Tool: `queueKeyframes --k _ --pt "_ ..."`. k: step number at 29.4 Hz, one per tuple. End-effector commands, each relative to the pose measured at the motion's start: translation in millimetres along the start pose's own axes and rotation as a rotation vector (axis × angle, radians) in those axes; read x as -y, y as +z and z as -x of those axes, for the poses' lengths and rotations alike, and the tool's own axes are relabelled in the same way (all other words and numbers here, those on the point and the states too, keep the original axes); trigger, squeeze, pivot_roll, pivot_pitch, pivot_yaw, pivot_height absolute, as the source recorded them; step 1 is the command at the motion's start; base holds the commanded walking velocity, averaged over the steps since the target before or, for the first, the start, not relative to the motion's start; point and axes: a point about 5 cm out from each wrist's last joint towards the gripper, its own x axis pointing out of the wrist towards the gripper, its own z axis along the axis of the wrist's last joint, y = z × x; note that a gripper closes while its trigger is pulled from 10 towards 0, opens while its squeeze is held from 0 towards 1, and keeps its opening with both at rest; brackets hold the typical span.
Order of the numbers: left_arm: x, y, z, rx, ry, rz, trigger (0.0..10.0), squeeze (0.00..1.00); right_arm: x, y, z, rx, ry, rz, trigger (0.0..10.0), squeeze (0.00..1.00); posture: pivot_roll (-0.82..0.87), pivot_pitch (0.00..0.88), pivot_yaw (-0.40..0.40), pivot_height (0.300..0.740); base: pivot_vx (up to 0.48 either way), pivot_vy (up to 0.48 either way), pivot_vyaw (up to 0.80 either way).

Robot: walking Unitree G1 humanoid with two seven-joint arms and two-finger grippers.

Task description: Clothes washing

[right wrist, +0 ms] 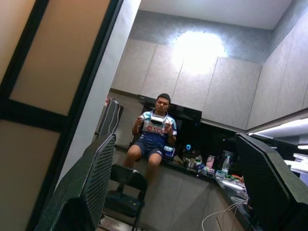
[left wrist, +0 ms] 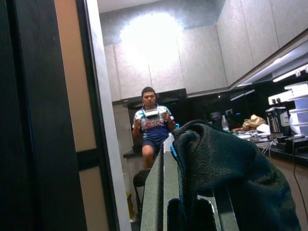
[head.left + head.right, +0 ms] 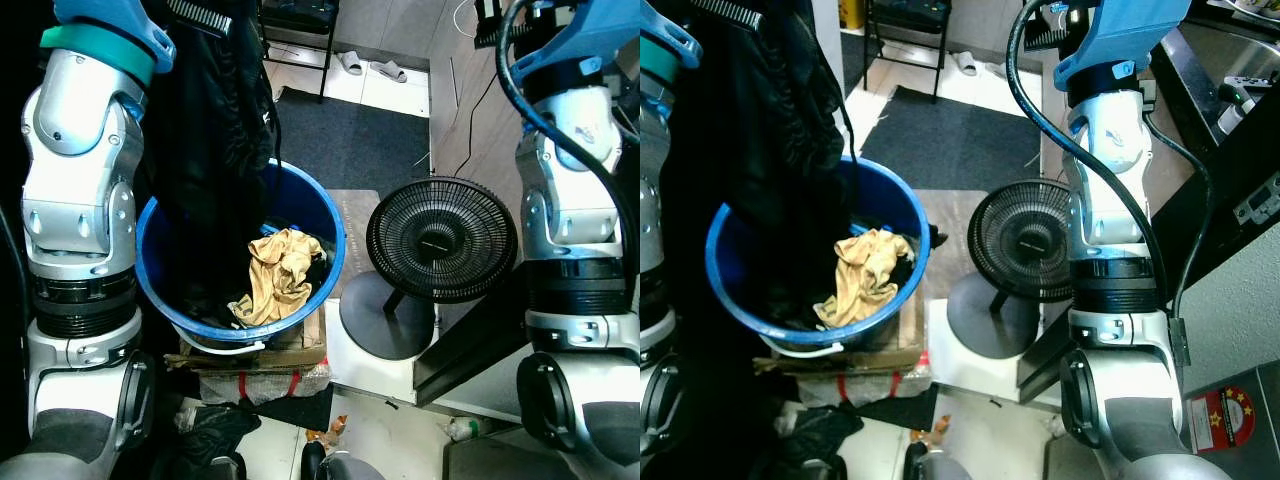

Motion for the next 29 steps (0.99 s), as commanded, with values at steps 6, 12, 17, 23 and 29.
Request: queueKeyframes --k 6,12,17,23,29 --pt "6.3 -6.7 2.8 -0.033 -0.003 0.021 10.0 0.0 3.3 -17.0 5.9 -0.094 -0.041 -0.069 10.0 0.0 0.04 0.047 -0.054 0.74 0.0 0.0 -0.46" --pt "5.6 -11.0 4.0 -0.055 0.004 0.026 10.0 0.0 4.0 -28.3 11.8 -0.152 -0.07 -0.107 10.0 0.0 0.04 0.05 -0.052 0.74 0.0 0.0 -0.8" --pt "3.4 -19.5 6.1 -0.084 0.008 0.028 10.0 0.0 3.6 -33.3 15.1 -0.18 -0.072 -0.099 10.0 0.0 0.04 0.057 -0.049 0.74 0.0 0.0 -0.8" --pt "2.9 -21.9 6.5 -0.093 0.009 0.027 10.0 0.0 3.7 -33.3 15.4 -0.182 -0.072 -0.098 10.0 0.0 0.04 0.06 -0.047 0.74 0.0 0.0 -0.8" --pt "2.2 -29.3 10.7 -0.131 0.009 0.039 10.0 0.0 -1.6 -36.0 19.6 -0.194 -0.051 -0.092 10.0 0.0 0.05 0.07 -0.043 0.74 0.0 0.0 -0.8"
